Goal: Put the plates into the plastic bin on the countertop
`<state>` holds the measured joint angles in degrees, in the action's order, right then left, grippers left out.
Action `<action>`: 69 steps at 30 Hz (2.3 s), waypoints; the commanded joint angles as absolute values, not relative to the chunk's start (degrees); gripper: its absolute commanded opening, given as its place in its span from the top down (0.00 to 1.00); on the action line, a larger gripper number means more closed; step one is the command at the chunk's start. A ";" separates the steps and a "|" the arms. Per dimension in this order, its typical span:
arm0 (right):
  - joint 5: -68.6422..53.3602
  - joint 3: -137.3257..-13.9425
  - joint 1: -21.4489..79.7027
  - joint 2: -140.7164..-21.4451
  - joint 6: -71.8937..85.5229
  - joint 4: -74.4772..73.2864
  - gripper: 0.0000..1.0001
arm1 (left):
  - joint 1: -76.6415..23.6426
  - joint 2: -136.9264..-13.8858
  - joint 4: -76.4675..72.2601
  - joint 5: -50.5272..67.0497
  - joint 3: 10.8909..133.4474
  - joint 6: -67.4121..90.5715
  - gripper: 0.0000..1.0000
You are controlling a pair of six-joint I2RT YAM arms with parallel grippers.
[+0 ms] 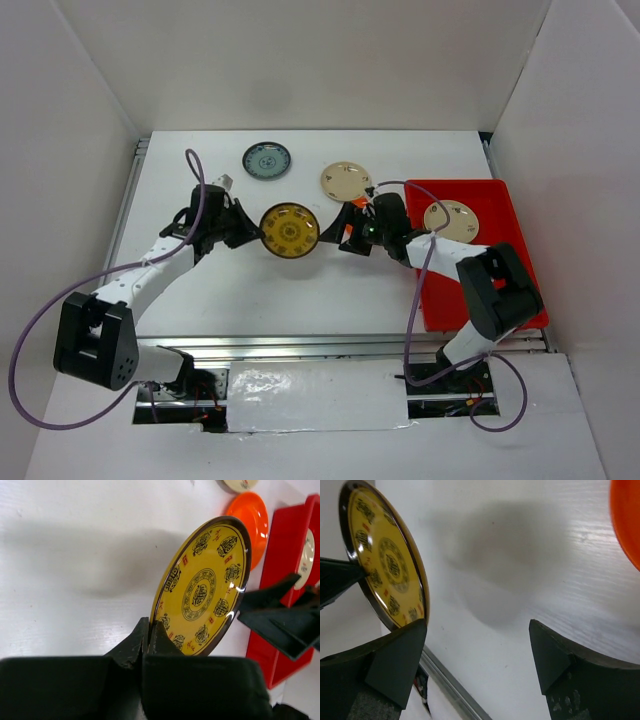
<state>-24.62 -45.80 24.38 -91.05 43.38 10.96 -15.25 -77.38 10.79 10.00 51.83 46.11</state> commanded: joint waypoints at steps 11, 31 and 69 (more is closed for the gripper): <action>-29.09 -47.36 26.28 -91.93 46.06 25.58 0.28 | -14.94 -75.41 8.70 20.47 51.68 45.44 1.00; 5.55 -35.86 -8.65 -63.98 60.47 0.97 1.00 | -12.74 -73.92 14.06 7.91 53.53 45.44 0.01; -30.04 -28.22 -20.66 -45.27 50.36 2.36 0.00 | -2.64 -124.96 -14.92 13.62 83.74 61.95 0.01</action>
<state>-19.09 -29.17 -22.11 -47.64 51.59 -5.04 -3.29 -119.20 -4.49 9.32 78.39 57.52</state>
